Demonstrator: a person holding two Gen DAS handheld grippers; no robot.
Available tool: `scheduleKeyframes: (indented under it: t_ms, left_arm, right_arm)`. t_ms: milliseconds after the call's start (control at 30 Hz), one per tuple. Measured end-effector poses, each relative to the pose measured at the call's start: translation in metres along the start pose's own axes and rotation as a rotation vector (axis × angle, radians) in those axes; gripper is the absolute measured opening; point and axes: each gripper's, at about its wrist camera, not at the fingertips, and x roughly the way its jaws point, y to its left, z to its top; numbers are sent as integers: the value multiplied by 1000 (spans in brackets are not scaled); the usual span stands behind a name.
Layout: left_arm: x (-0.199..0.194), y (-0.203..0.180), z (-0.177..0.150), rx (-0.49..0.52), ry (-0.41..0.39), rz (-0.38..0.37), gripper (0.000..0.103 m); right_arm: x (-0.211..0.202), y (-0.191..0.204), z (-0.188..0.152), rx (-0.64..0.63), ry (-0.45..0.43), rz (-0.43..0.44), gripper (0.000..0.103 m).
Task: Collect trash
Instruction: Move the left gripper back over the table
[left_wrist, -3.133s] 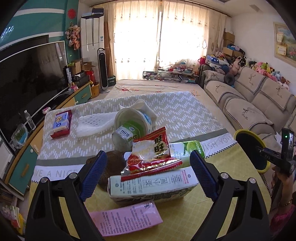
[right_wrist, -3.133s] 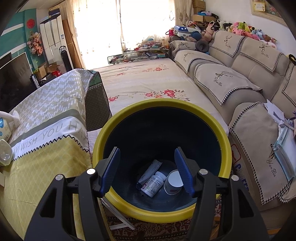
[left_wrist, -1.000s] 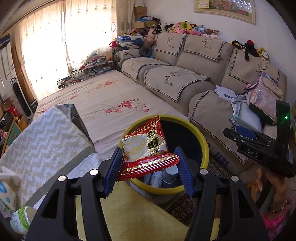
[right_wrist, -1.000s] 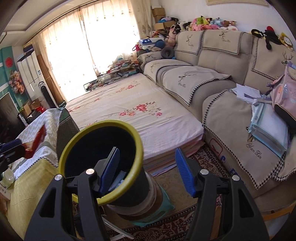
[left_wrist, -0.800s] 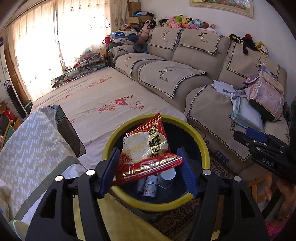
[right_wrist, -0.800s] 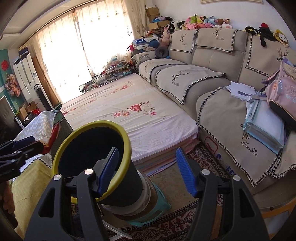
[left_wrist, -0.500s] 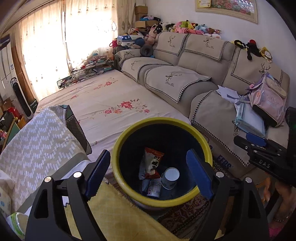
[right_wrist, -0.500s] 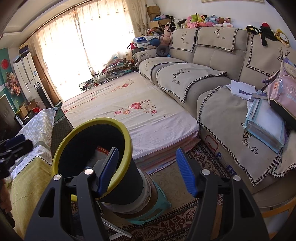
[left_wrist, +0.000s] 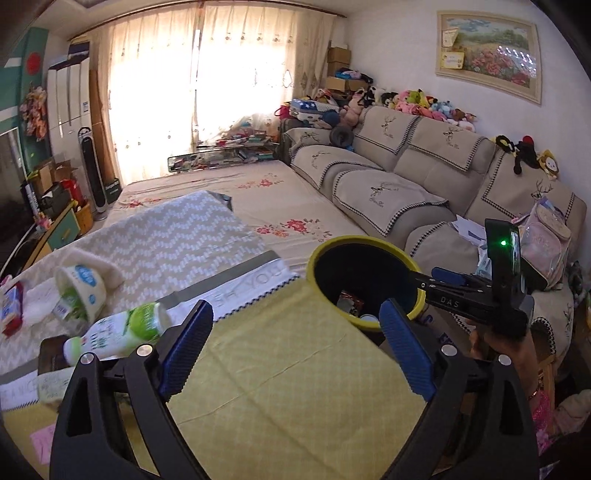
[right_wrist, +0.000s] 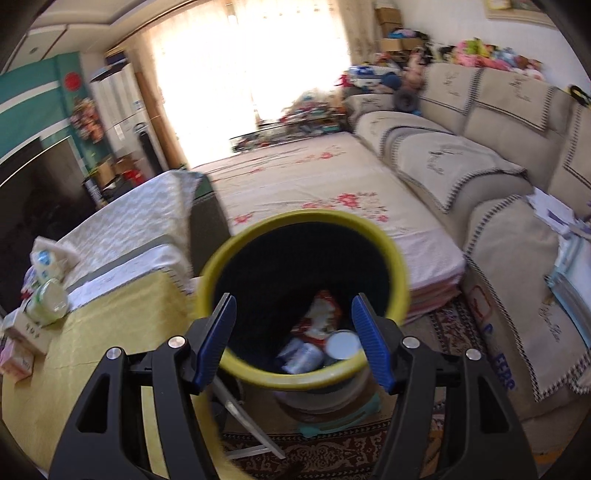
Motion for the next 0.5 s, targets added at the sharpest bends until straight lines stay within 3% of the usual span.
scheduleKeyframes:
  t_ms: [500]
  left_arm:
    - [-130,112,-71,-185,-45,320,91]
  right_arm:
    - [1,179,-2,-433,98,500,62]
